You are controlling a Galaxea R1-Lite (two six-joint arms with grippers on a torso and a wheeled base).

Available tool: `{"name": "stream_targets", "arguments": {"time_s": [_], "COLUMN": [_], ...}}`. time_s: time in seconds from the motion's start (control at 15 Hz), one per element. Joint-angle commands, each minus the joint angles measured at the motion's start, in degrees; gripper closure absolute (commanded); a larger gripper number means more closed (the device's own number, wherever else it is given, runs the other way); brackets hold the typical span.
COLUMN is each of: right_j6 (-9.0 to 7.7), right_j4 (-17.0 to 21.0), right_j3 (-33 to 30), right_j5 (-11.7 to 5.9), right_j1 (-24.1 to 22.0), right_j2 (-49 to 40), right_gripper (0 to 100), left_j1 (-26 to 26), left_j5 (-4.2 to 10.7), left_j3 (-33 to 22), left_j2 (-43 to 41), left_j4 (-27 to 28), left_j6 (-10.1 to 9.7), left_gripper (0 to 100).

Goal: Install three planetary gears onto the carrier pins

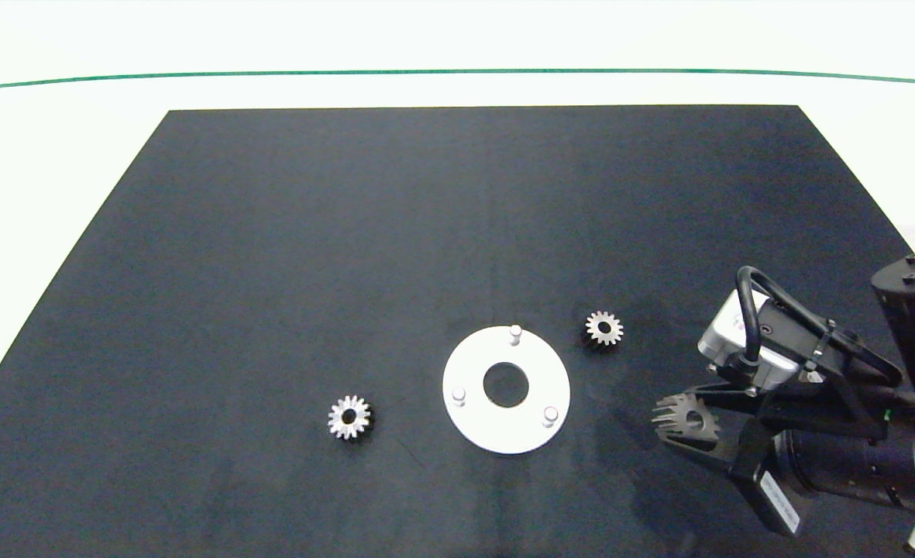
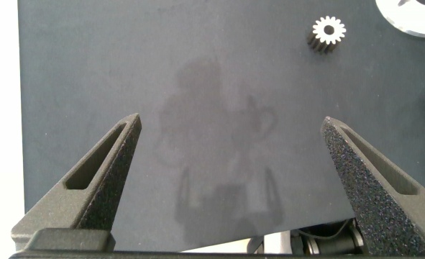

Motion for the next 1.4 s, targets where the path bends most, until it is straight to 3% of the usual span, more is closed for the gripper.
{"name": "stream_targets", "arguments": {"time_s": [0.07,0.4,1.4], "right_j6": [-0.03,-0.03,-0.03], "right_j4": [0.0,0.2,0.2], "right_j3": [-3.0,-7.9,-12.2], "right_j5": [-1.49,-3.60,-3.60], "right_j1": [3.5,6.3,7.5], "right_j2": [3.1,9.7,17.3], "right_gripper": [81,81,81], "left_j1": [0.0,0.0,0.0], "left_j5": [-0.01,-0.01,-0.10], "left_j3": [0.0,-0.1,-0.1], "left_j2": [0.0,-0.1,0.0], "left_j4": [0.1,0.1,0.1], "left_j6": [0.07,0.07,0.15], "left_gripper": [0,0,0]}}
